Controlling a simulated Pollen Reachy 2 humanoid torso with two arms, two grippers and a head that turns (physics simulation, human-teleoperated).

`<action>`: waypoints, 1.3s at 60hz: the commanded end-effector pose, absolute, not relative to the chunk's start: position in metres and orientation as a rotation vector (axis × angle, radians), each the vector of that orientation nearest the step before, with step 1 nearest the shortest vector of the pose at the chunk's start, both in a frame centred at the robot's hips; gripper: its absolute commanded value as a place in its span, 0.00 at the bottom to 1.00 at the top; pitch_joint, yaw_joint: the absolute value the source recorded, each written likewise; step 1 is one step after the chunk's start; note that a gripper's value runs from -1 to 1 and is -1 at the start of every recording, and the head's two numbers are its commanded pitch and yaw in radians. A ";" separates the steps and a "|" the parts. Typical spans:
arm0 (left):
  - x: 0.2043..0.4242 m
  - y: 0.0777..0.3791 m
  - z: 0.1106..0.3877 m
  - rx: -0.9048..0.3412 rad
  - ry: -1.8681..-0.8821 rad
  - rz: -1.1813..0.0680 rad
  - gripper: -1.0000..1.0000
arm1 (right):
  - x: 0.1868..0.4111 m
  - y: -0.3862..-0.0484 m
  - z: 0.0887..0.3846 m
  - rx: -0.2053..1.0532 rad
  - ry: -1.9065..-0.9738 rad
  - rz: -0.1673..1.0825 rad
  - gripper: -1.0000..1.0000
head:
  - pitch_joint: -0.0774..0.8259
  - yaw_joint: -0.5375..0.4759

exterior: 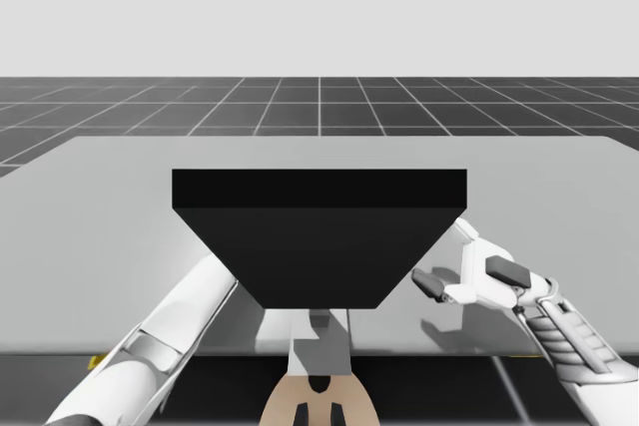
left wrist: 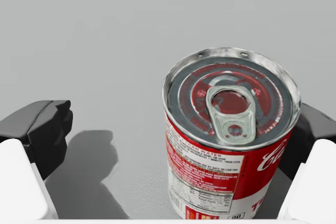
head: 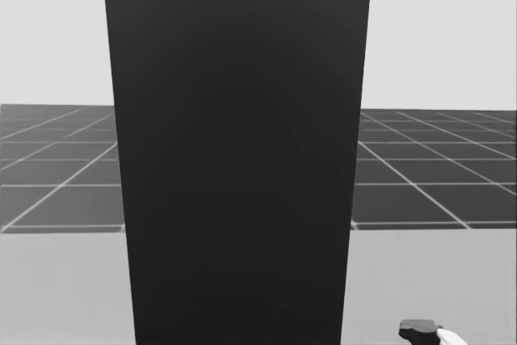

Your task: Reach around the screen and pick up the object behind it.

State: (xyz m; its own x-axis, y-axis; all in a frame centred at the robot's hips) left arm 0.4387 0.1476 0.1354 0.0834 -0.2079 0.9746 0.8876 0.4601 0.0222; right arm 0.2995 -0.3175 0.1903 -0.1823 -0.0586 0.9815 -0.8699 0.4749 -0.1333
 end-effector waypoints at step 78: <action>0.415 0.333 0.240 -0.324 -1.472 -0.720 1.00 | 0.312 -0.309 0.188 0.687 -1.745 0.759 0.00 | 0.15 0.51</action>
State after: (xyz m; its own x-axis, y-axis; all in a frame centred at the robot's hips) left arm 0.4036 0.3142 0.1837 0.0510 -0.2540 0.9659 0.7015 0.6974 0.1464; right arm 0.3124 -0.3088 0.1888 -0.2810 -0.0873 0.9557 -0.7555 0.6342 -0.1642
